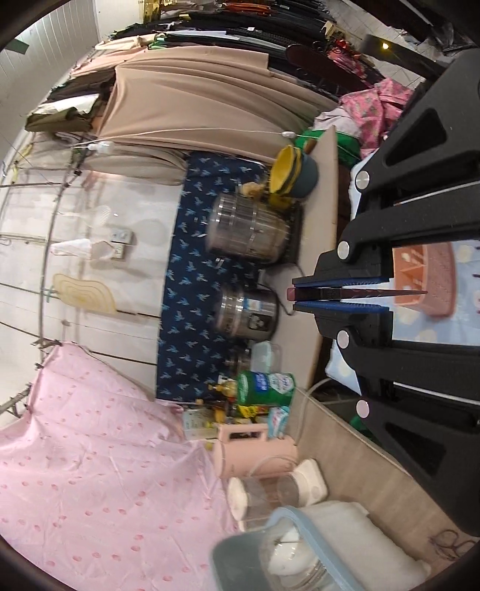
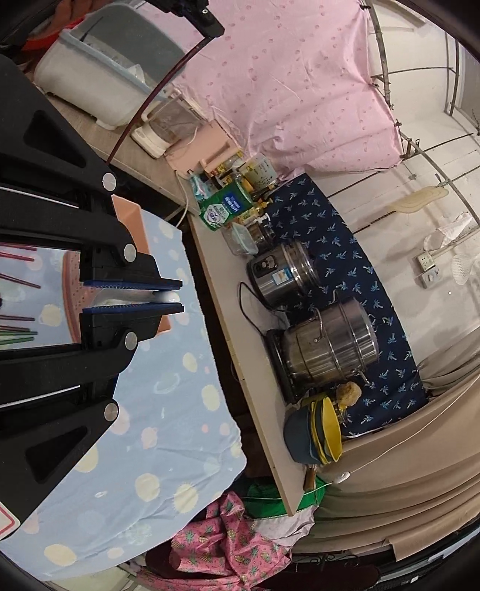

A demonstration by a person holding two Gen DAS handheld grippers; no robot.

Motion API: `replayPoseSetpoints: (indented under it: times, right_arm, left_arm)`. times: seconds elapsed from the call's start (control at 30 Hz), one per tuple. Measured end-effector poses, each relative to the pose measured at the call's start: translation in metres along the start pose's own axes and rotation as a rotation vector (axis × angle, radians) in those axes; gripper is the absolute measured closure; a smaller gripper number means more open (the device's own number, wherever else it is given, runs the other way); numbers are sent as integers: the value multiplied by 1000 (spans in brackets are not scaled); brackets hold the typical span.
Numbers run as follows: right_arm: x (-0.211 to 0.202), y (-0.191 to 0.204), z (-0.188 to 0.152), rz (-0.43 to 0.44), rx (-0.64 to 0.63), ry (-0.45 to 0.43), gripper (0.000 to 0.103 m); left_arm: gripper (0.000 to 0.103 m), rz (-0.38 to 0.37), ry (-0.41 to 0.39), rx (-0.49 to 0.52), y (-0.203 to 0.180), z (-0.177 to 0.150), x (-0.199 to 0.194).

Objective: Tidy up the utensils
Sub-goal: 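Lift the chopstick into the pink holder and open the left tool while the right tool drops the spoon in, then grasp a red chopstick with the left tool while the right tool grasps a green chopstick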

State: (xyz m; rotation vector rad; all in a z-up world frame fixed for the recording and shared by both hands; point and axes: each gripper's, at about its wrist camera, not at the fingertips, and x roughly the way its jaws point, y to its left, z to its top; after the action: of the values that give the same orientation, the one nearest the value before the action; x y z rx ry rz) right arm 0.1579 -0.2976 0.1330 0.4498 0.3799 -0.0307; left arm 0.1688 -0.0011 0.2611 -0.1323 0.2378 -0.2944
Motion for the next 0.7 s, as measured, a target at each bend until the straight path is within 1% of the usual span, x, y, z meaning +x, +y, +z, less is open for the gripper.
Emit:
replayPoseSetpoints:
  times: [0.1,0.17,0.33,0.4,0.5,0.53,0.57,0.6,0.67,0.7]
  right_arm:
    - [18,-1,4,7,11,1,96]
    - [32,-5,3,12,28,20,96]
    - [59,-14,-6,-16,33,82,96]
    - [65,-17,-11,-33,30,102,95]
    - [66,-23,-18,-44,36,102,91]
    - [63,-23,-18,-46,37,97,89]
    - [60,-24,-19,-47,38,92,89]
    - [57,-24,-19,-49,39,88,88]
    - [50,-25,-20,-51,42,80,85]
    - [43,-25,-22,-50,38,74,83]
  left_arm:
    - [96,6,-23,16,-9,4,12]
    - [96,10,-12,22,-12,0,24]
    - [96,22,68,32,-10,-22,56]
    - [96,29,96,28,-6,-30,63]
    - [95,39,134,29,-1,-40,71]
    - [93,50,137,29,0,-43,72]
    - [88,53,140,30,1,-45,72]
    - [78,57,143,31,2,-47,71]
    - [65,69,145,31,5,-51,67]
    - [63,73,146,31,7,-54,64]
